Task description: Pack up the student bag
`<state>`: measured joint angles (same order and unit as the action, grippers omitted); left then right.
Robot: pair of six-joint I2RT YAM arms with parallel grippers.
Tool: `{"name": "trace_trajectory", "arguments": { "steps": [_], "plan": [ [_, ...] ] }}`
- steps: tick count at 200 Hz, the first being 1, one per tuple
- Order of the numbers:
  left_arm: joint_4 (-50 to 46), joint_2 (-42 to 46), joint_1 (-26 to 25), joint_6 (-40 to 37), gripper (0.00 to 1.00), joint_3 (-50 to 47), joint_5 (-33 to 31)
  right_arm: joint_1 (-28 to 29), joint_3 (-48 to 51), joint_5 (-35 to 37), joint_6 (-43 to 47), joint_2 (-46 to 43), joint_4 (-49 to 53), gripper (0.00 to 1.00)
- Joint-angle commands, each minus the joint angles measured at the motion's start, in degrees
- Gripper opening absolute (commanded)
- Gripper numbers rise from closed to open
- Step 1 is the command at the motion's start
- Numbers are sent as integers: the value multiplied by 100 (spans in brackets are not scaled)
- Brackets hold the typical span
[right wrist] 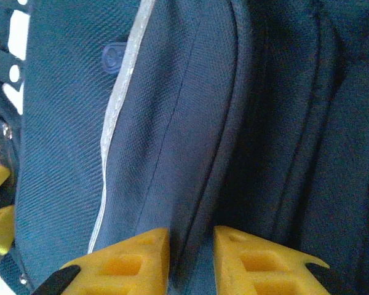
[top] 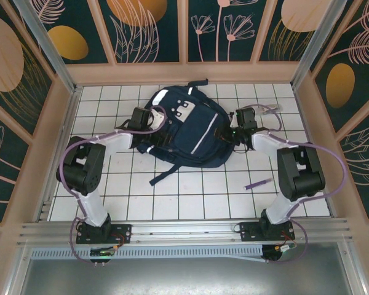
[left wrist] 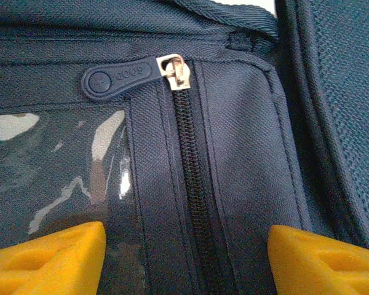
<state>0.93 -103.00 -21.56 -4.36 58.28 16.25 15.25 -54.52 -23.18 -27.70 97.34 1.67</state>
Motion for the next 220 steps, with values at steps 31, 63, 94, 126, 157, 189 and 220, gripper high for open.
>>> {"name": "trace_trajectory", "arguments": {
  "steps": [31, 63, 94, 126, 157, 189, 220],
  "plan": [
    [-652, 960, -438, 116, 67, -926, 946, -186, -997, -497, 290, 1382, -814, 22],
    [-1770, 1199, -811, -1256, 67, -444, 934, -482, -1724, -1123, 137, 2087, -1158, 25],
    [-2645, 1221, -832, -2899, 69, -27, 393, -680, -1624, -1251, 138, 1626, -958, 35],
    [-2523, 1076, -832, -4141, 72, -187, -352, -634, -1053, -1277, 628, 624, -499, 41],
    [-2199, 677, -841, -4238, 65, 19, -890, -126, -5, -885, 1733, -841, -875, 46],
    [-1973, 721, -849, -4308, 6, -91, -690, 18, 1410, -1909, 3863, -1887, -2634, 50],
    [-1470, 1320, -849, -4238, 0, -488, -157, 658, 539, -2576, 7600, -1332, -215, 51]
  ]
}}
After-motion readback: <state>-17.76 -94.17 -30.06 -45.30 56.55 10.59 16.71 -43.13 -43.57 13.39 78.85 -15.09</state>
